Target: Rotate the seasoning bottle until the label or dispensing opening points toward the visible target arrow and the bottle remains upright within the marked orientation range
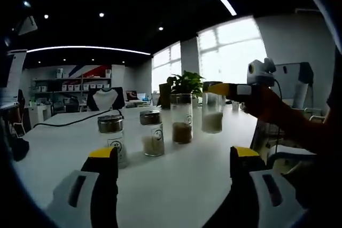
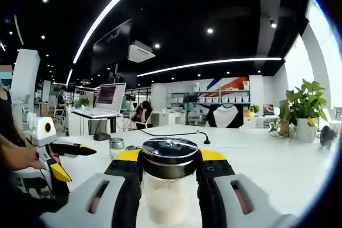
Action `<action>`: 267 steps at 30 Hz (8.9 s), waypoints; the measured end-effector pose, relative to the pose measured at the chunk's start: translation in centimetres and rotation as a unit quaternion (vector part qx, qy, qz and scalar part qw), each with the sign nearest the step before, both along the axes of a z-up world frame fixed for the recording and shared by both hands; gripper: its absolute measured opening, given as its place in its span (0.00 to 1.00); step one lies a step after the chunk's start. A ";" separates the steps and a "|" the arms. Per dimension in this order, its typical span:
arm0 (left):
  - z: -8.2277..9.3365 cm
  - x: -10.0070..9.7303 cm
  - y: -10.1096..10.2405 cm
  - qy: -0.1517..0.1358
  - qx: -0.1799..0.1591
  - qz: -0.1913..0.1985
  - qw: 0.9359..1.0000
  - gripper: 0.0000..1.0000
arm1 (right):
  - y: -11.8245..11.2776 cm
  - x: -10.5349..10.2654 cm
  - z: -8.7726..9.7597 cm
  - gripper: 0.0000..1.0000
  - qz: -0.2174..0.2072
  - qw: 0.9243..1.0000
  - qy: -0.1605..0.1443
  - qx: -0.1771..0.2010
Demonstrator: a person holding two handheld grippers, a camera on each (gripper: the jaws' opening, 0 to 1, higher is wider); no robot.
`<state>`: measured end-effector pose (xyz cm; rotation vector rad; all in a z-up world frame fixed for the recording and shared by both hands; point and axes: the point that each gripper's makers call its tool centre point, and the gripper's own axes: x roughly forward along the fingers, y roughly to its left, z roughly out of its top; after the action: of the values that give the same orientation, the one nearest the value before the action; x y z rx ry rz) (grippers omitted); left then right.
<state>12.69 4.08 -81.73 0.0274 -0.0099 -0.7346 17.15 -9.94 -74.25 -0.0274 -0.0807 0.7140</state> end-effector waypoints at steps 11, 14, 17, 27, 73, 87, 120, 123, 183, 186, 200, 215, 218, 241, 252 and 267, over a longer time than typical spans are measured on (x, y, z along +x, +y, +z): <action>-0.1 -0.8 -2.3 -0.004 0.012 -0.040 0.999 0.76 | 5.7 -2.9 -0.6 0.37 0.109 0.994 0.005 0.009; -0.1 -0.7 -2.9 -0.011 0.022 -0.043 0.999 0.74 | 6.8 -3.5 -0.8 0.37 0.125 0.992 0.004 0.004; 0.3 -0.9 -3.6 -0.019 0.020 -0.059 0.998 0.67 | 7.7 -4.2 -0.8 0.37 0.147 0.989 -0.001 0.002; 0.1 -0.9 -5.8 -0.016 0.002 -0.117 0.993 0.58 | 9.8 -6.7 -0.5 0.37 0.227 0.974 -0.007 0.002; 0.6 -1.2 -7.4 -0.022 0.032 -0.133 0.990 0.44 | 11.2 -7.1 -1.2 0.40 0.201 0.979 -0.036 -0.016; 1.2 -1.1 -7.6 -0.021 0.007 -0.116 0.993 0.43 | 11.2 -7.7 -0.6 0.40 0.217 0.975 -0.052 0.006; 1.9 -2.2 -7.7 -0.041 -0.018 -0.192 0.980 0.43 | 10.9 -8.3 -0.9 0.38 0.279 0.959 -0.034 0.021; 1.6 -1.1 -7.3 -0.046 0.011 -0.138 0.989 0.43 | 10.8 -7.8 -1.2 0.38 0.257 0.965 -0.047 0.004; 0.7 0.2 -6.1 -0.060 0.075 -0.053 0.994 0.42 | 10.2 -4.4 -1.4 0.39 0.200 0.979 0.017 0.023; -0.2 -0.3 -7.0 -0.034 0.066 -0.088 0.993 0.43 | 10.0 -4.6 -1.2 0.39 0.211 0.977 0.016 0.033; -0.3 0.8 -5.7 -0.044 0.091 -0.008 0.995 0.40 | 10.3 -4.8 -1.8 0.39 0.206 0.978 0.011 -0.011; -0.7 1.5 -4.9 -0.013 0.053 0.035 0.998 0.39 | 11.0 -3.6 -2.4 0.39 0.138 0.990 0.034 0.003; -1.1 1.6 -4.8 -0.006 0.056 0.037 0.998 0.40 | 10.9 -3.2 -2.8 0.39 0.130 0.990 0.047 0.007; -0.2 0.2 -5.9 -0.024 0.064 -0.040 0.997 0.54 | 8.3 -2.7 -1.4 0.37 0.092 0.995 0.040 0.008; 0.2 0.2 -4.0 -0.019 0.042 -0.023 0.999 0.66 | 5.8 -2.4 -1.3 0.37 0.043 0.999 0.033 0.000; 0.5 1.1 -1.1 -0.017 0.016 0.016 1.000 0.87 | 0.7 -0.4 -1.1 0.37 -0.013 0.999 0.030 0.000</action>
<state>13.77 3.03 -81.25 0.0716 -0.0305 -0.7028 16.77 -9.24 -75.35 -0.0068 -0.0220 0.6882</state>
